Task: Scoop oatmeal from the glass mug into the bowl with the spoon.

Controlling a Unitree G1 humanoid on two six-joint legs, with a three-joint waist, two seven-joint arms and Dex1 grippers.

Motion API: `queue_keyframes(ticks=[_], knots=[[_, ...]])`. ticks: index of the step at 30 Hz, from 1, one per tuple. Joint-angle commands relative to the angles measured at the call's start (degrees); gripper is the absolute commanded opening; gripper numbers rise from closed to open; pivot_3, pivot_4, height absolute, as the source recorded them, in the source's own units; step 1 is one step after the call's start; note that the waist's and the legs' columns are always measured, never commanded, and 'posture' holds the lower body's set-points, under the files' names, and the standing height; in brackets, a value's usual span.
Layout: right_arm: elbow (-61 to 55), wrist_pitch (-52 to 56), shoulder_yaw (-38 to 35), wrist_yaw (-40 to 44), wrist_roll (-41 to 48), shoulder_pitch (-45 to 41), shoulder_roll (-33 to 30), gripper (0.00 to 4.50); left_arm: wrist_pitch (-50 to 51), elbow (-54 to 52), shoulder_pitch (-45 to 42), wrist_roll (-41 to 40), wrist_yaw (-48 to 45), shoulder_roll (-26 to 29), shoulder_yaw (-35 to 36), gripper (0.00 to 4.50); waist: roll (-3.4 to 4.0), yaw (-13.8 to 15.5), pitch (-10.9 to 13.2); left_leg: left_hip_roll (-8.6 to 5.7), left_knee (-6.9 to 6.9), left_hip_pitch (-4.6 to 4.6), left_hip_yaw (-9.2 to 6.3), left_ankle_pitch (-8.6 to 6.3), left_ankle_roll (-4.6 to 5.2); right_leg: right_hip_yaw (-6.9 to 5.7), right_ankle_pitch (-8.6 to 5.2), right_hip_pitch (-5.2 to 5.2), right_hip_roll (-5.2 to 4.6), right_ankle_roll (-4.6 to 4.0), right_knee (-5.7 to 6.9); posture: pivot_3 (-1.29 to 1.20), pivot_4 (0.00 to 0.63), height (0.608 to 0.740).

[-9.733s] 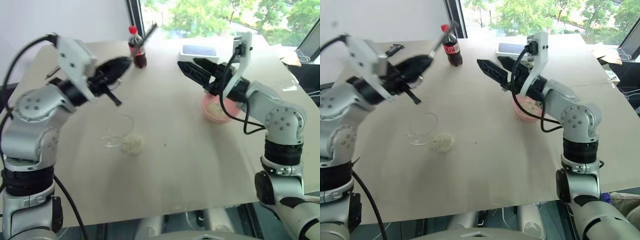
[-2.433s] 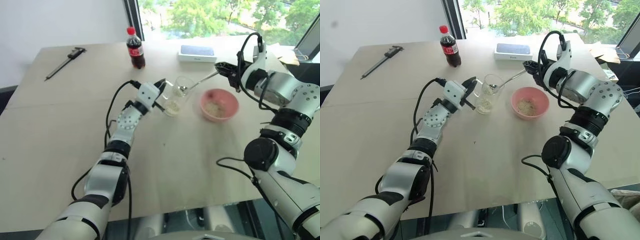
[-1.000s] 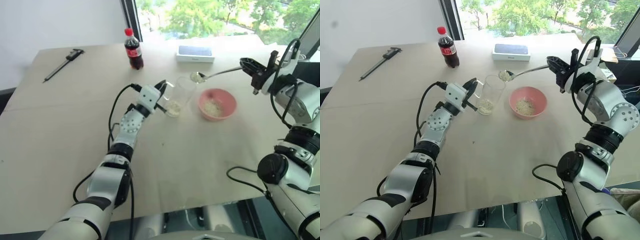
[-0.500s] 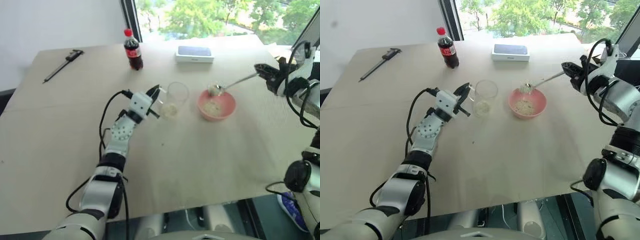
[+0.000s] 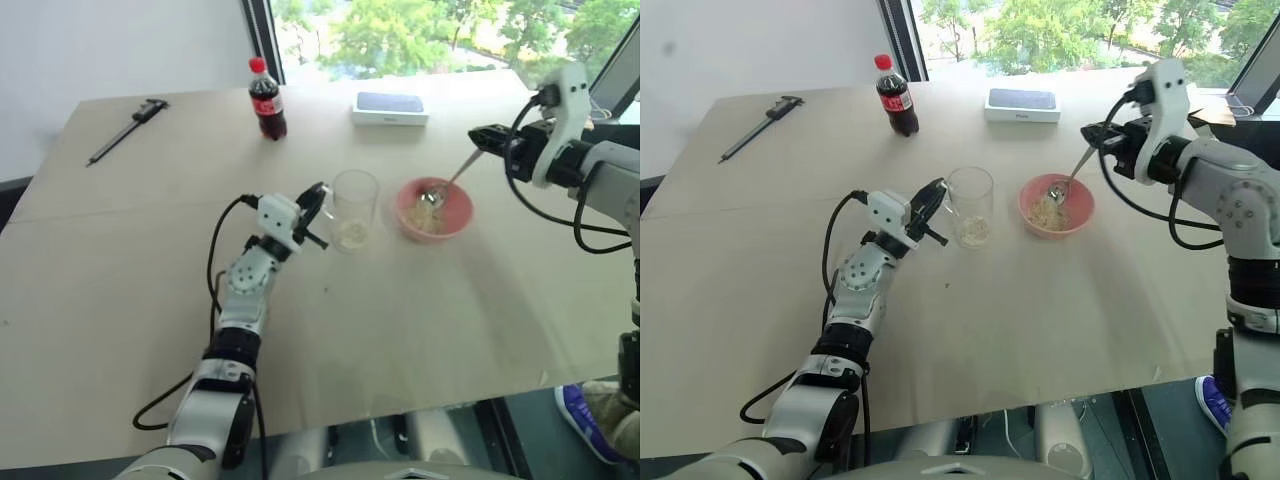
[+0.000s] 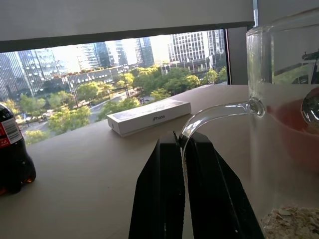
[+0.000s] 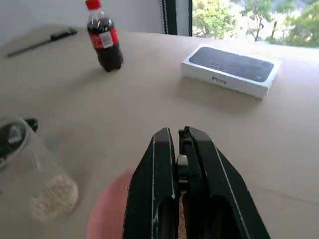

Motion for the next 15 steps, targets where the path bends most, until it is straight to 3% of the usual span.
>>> queue_keyframes(ticks=[1,5,11,15], knots=[[-2.71,-6.91,2.22,7.21,-6.59,-1.23,-2.41,0.00,0.12,-3.02,0.83,-0.85,1.08,-0.04,1.57,0.06,0.00,0.06,0.00,0.00,0.00,0.02,0.00,0.02,-0.03,0.00,0.00,0.02,0.00,0.00,-0.01,0.00,0.150,0.740],[0.42,-7.12,-0.55,8.22,-7.78,-1.95,-0.70,0.00,-0.78,-3.33,1.24,0.68,1.62,0.97,1.31,0.06,-0.01,0.21,0.00,0.00,0.00,0.02,-0.02,0.05,-0.09,-0.01,0.00,0.03,-0.01,0.00,-0.02,0.00,0.150,0.740],[6.27,5.25,-15.79,-3.29,6.84,-12.43,11.47,0.00,-1.83,-2.52,1.53,2.61,2.53,1.57,0.97,0.06,0.01,0.15,0.01,0.00,-0.01,0.03,-0.02,0.08,-0.16,0.04,0.01,0.01,-0.03,0.00,0.00,0.00,0.150,0.740],[4.86,13.84,-19.73,-7.16,14.57,-15.81,15.71,0.00,-1.66,-2.37,1.50,2.96,3.21,1.29,1.01,0.06,0.00,0.52,-0.01,0.02,-0.06,-0.01,-0.16,0.09,-0.18,-0.07,0.01,0.01,-0.07,0.00,-0.06,0.00,0.150,0.740]])
